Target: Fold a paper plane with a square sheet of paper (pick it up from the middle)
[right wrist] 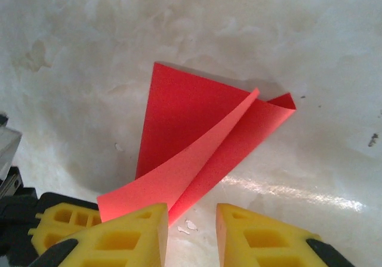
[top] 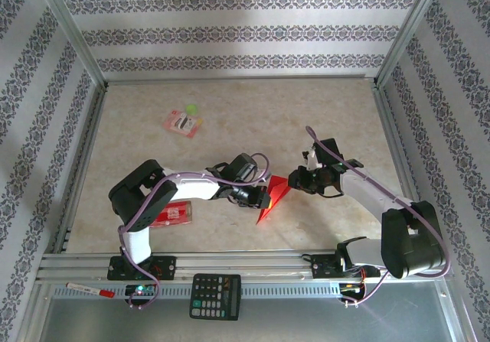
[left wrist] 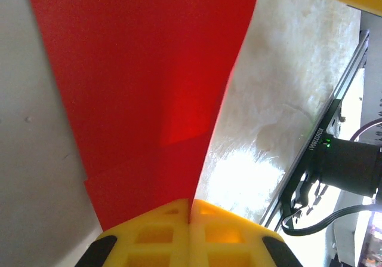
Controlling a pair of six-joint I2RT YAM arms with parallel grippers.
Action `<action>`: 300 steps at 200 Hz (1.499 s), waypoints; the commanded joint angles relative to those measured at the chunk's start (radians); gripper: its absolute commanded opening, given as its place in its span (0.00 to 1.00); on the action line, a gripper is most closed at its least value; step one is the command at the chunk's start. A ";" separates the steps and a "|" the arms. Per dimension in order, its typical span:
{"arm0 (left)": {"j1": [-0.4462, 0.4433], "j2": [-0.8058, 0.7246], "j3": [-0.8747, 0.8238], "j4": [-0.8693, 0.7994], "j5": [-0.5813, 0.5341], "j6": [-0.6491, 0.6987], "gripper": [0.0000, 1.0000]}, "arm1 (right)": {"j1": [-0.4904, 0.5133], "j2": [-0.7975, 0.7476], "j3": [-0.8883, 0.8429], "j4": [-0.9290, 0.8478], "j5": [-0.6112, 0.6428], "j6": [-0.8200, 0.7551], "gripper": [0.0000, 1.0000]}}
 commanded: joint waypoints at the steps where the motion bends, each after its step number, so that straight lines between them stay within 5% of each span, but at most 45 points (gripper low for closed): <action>1: 0.023 0.020 -0.028 0.103 0.056 -0.047 0.00 | 0.017 -0.016 0.030 -0.033 -0.012 -0.046 0.27; 145: 0.082 0.087 -0.090 0.293 0.190 -0.136 0.00 | 0.099 0.023 0.059 -0.003 -0.074 -0.093 0.25; 300: 0.097 0.112 -0.113 0.359 0.209 -0.210 0.00 | 0.135 0.075 0.013 0.123 -0.125 -0.077 0.18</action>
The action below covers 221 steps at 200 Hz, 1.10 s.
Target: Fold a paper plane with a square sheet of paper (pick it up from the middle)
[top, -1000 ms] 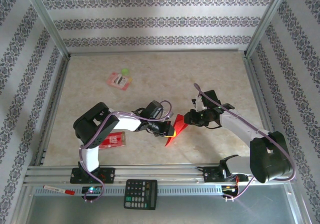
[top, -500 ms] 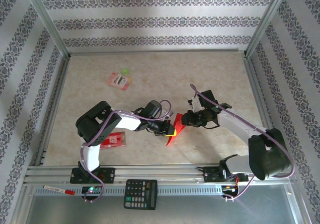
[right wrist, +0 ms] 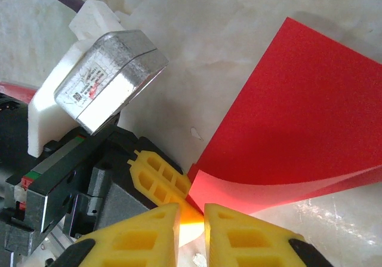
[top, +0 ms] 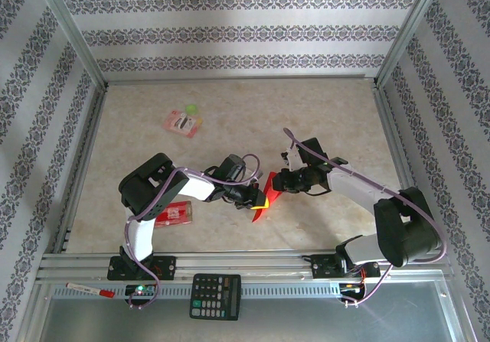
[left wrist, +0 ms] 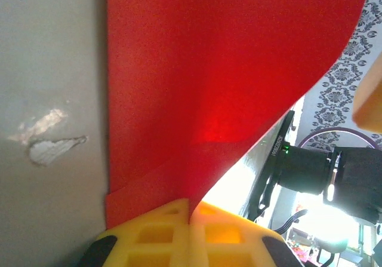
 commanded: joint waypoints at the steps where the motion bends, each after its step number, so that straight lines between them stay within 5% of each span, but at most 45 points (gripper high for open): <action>1: 0.010 -0.001 -0.005 0.029 0.013 -0.025 0.00 | -0.002 -0.019 -0.020 0.016 -0.016 0.000 0.18; 50: 0.010 -0.002 -0.034 0.162 0.014 -0.170 0.00 | -0.071 -0.120 -0.079 0.008 0.019 0.028 0.20; 104: 0.010 -0.031 -0.052 0.161 -0.025 -0.200 0.00 | -0.114 -0.022 -0.053 0.013 0.118 0.053 0.20; 221: -0.001 -0.041 -0.071 0.225 -0.049 -0.263 0.00 | -0.108 0.175 0.027 0.105 0.096 0.071 0.14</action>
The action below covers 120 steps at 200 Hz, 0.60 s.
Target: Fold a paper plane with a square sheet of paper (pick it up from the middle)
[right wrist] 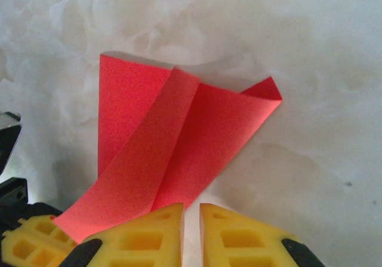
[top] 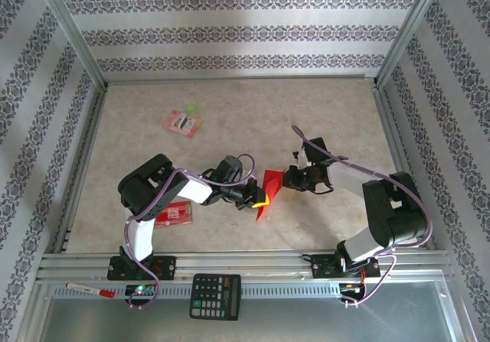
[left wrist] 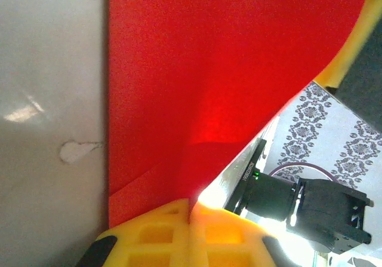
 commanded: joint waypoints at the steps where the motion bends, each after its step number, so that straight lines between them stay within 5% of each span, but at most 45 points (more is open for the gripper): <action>1: -0.001 -0.036 -0.012 0.056 -0.007 -0.017 0.00 | -0.001 0.031 0.036 0.027 -0.007 0.006 0.14; 120: 0.017 -0.041 -0.008 0.009 0.010 0.017 0.00 | -0.003 0.115 0.050 0.039 0.017 -0.044 0.10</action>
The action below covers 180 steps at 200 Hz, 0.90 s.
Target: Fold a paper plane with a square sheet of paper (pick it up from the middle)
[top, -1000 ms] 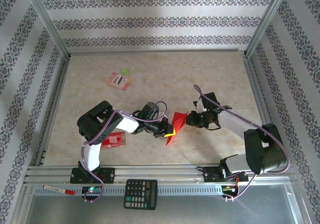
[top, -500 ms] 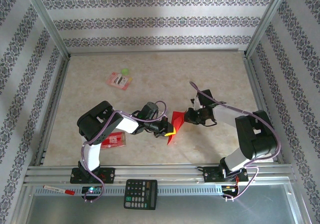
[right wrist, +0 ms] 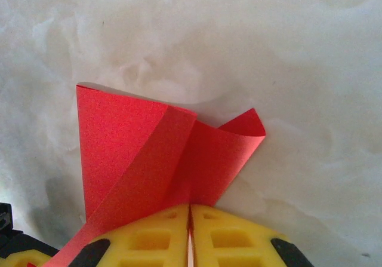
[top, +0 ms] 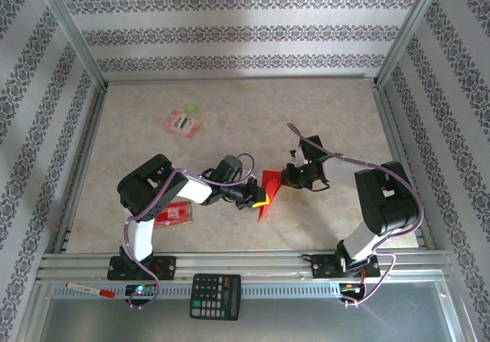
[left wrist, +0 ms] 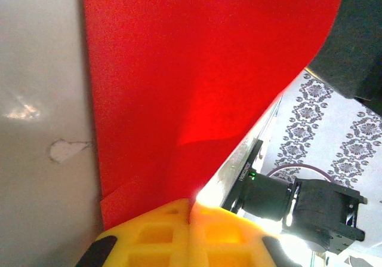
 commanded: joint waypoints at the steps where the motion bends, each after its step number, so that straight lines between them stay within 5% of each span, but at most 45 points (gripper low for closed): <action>1: 0.017 -0.035 -0.009 0.004 0.010 0.024 0.00 | -0.002 0.028 0.016 -0.002 0.023 -0.034 0.10; 127: 0.058 0.002 -0.013 -0.023 0.026 0.063 0.00 | 0.008 0.031 0.027 -0.016 0.027 -0.074 0.09; 180: 0.061 0.030 -0.028 0.038 0.035 0.003 0.00 | 0.012 -0.062 0.045 -0.027 -0.054 -0.098 0.16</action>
